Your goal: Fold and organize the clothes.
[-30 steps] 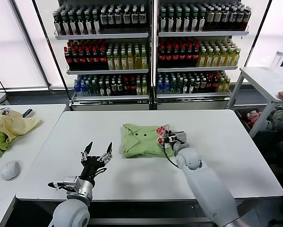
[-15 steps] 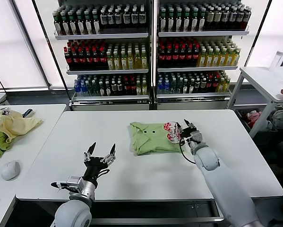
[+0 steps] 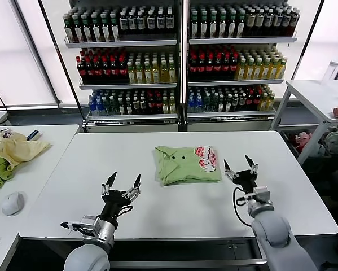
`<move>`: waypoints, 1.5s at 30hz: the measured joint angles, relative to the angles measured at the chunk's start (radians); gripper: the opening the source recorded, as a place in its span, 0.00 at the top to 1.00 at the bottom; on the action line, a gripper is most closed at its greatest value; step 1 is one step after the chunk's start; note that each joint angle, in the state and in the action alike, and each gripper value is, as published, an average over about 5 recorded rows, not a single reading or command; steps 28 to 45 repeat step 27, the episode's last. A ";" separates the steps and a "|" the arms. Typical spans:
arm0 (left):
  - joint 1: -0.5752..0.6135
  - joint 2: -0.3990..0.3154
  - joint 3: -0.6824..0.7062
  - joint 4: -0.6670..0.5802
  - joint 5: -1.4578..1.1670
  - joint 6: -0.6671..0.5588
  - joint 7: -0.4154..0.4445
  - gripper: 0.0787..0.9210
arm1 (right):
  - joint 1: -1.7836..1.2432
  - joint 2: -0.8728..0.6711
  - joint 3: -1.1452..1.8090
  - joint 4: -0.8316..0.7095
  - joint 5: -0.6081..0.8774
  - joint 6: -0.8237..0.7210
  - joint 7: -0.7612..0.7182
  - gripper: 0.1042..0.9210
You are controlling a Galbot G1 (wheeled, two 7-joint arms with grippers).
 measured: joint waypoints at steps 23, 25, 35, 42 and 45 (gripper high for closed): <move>0.050 -0.014 -0.022 -0.050 0.041 -0.002 0.015 0.12 | -0.304 0.025 0.133 0.294 0.001 -0.007 0.047 0.12; 0.053 -0.015 -0.023 -0.052 0.044 -0.002 0.016 0.12 | -0.310 0.027 0.134 0.302 0.001 -0.010 0.052 0.12; 0.055 -0.015 -0.024 -0.053 0.045 -0.002 0.017 0.12 | -0.313 0.027 0.134 0.306 0.001 -0.012 0.055 0.12; 0.055 -0.015 -0.024 -0.053 0.045 -0.002 0.017 0.12 | -0.313 0.027 0.134 0.306 0.001 -0.012 0.055 0.12; 0.055 -0.015 -0.024 -0.053 0.045 -0.002 0.017 0.12 | -0.313 0.027 0.134 0.306 0.001 -0.012 0.055 0.12</move>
